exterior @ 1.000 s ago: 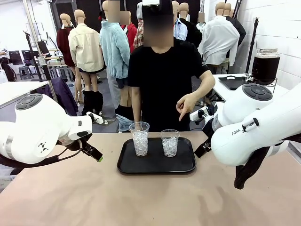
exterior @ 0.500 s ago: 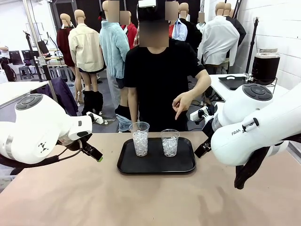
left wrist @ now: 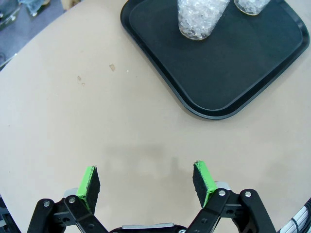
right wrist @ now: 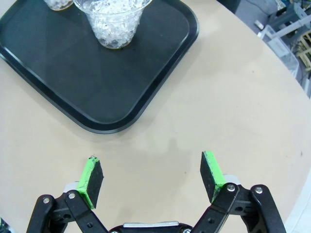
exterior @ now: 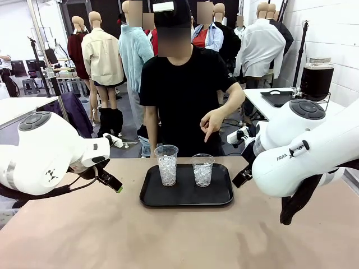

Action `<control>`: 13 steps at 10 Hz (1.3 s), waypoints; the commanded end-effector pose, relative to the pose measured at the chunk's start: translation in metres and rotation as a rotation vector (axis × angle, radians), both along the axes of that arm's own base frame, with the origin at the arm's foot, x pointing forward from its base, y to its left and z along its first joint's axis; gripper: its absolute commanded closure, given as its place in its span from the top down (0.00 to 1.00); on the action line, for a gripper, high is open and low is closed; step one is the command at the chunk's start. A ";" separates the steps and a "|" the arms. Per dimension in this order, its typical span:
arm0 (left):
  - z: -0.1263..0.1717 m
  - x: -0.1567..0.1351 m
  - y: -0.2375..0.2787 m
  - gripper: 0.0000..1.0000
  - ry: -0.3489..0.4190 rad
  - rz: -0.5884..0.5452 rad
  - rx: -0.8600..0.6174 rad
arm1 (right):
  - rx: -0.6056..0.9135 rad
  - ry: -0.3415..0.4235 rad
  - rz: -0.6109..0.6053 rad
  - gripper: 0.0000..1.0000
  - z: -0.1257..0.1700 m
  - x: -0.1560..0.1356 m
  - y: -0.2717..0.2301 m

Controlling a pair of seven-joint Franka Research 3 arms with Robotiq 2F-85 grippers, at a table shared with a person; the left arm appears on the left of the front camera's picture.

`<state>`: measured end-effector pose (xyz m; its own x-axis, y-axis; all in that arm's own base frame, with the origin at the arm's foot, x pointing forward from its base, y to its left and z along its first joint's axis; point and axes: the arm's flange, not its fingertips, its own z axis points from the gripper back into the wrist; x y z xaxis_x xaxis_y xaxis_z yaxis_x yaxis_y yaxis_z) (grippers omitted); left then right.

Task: Pour the drink into the iced cup.
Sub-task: Pick up the iced cup indicated by the human and present it to them.

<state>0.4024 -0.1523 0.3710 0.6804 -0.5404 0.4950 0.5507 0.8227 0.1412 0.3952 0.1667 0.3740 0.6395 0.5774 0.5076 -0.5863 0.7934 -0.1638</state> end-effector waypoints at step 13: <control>0.000 0.000 0.001 1.00 0.000 0.003 -0.002 | -0.109 0.072 0.386 1.00 0.027 0.066 -0.044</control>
